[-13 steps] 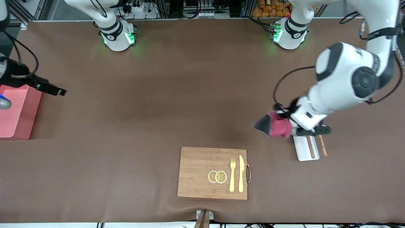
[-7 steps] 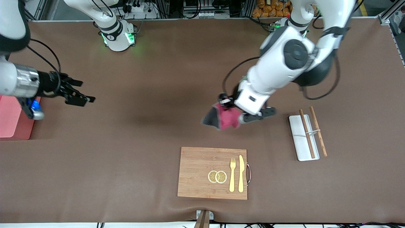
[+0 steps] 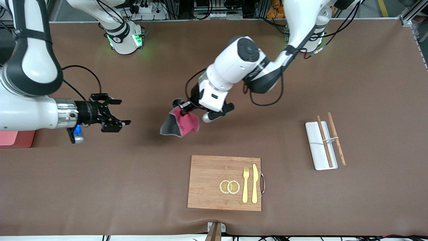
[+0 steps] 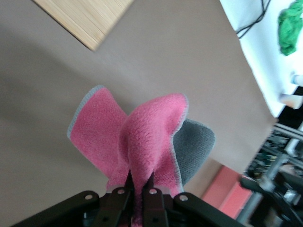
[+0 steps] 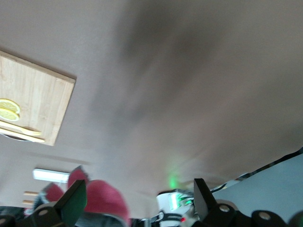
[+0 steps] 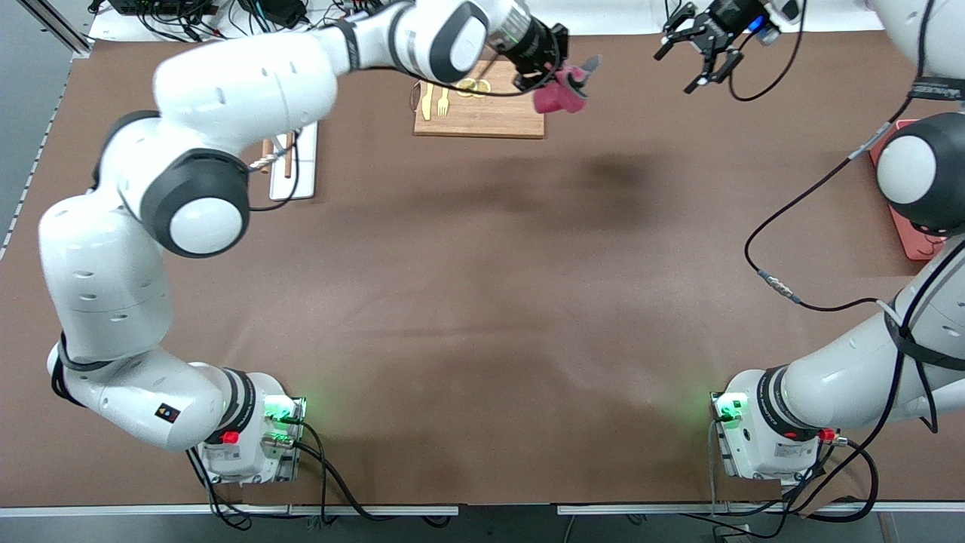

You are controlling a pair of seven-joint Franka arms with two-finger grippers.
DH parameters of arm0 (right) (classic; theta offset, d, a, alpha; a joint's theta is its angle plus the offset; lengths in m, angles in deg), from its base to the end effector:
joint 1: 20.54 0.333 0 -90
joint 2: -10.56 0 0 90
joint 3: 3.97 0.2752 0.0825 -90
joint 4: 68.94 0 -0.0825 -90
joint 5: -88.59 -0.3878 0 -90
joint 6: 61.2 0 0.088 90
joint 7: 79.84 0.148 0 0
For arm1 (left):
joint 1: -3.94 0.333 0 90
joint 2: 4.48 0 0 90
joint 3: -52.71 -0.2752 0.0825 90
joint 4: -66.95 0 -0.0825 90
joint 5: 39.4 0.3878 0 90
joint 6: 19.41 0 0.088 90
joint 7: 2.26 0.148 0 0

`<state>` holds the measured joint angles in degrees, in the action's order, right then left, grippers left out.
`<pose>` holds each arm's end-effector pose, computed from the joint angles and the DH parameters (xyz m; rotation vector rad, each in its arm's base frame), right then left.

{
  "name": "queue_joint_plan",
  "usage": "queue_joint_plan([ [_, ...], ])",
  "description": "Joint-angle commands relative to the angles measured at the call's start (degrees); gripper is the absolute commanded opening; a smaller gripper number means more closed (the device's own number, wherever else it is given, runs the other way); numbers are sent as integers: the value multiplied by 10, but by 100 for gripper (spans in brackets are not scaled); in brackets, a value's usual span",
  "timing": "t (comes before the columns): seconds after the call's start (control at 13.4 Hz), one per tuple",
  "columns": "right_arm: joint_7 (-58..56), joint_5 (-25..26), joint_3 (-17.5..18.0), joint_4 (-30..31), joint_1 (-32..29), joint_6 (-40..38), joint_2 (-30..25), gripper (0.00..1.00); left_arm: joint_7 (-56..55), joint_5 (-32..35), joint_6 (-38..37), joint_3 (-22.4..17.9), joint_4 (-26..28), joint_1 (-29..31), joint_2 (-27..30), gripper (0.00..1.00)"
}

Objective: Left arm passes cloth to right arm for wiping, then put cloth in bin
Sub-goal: 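Lift the cloth with the left gripper while the right gripper approaches, then grasp the pink cloth with the right gripper from the left gripper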

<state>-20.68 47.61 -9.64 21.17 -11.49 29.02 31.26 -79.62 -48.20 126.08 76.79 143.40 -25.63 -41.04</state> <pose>0.6017 0.1375 0.3625 -2.2171 1.3751 0.8763 0.5113 -0.5780 0.3838 2.3128 0.8018 -0.0702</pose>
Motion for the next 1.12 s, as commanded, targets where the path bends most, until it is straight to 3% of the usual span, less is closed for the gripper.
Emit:
queue_joint_plan([
  [0.0,27,-43,-3,-7,14,28,28,100,-49,-6,46,-6,-29,-27,-27,0],
  [0.37,39,-111,-3,9,38,47,49,100,-101,-6,101,-6,-30,-51,-46,0],
  [0.82,32,-112,-2,48,49,19,43,100,-122,-6,121,-9,-29,-64,-47,0],
  [1.05,35,-162,-1,44,52,3,40,100,-121,-5,124,-10,-29,-66,-52,0],
])
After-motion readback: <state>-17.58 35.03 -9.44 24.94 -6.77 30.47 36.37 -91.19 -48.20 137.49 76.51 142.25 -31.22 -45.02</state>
